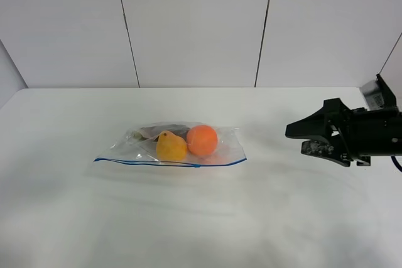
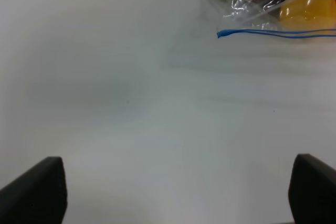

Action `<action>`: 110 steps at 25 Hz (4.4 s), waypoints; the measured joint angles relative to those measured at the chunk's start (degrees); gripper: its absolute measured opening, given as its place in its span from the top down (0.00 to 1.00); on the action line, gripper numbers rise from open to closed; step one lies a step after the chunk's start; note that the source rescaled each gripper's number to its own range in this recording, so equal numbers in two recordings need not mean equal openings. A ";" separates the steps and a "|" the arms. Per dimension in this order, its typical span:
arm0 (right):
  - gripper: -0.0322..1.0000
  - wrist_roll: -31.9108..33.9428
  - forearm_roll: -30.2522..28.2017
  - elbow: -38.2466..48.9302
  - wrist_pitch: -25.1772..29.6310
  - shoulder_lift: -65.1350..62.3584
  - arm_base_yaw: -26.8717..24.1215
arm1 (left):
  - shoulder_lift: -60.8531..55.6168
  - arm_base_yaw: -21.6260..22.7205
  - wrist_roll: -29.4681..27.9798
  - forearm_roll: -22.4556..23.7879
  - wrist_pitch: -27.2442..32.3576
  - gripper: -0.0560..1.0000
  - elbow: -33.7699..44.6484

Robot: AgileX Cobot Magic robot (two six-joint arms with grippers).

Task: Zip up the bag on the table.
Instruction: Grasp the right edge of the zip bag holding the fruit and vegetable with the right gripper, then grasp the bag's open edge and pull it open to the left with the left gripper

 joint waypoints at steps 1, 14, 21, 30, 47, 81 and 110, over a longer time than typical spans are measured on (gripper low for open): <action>0.03 -0.83 0.66 0.00 -0.40 1.17 1.66 | 0.00 0.00 0.00 0.00 0.00 0.00 0.00; 0.09 -10.93 14.88 -0.32 -14.05 18.06 19.48 | 0.00 0.00 0.00 0.00 0.00 0.00 0.04; 0.09 -16.14 22.05 -3.99 -11.59 20.98 19.48 | 0.00 0.00 0.00 0.00 0.00 0.00 0.04; 0.11 -14.66 22.91 -7.54 -11.27 22.17 19.48 | 0.00 0.00 0.03 0.00 0.00 0.00 0.04; 0.63 -17.13 25.98 -7.61 -13.54 27.05 25.46 | 0.00 0.00 0.03 0.00 0.00 0.00 0.04; 0.97 -19.60 25.76 -7.61 -14.56 27.05 25.46 | 26.84 0.00 2.56 -0.05 -23.40 0.00 -6.66; 0.97 -20.73 25.76 -7.61 -13.95 27.05 25.46 | 53.23 -35.41 5.87 -1.39 -43.85 0.00 -9.13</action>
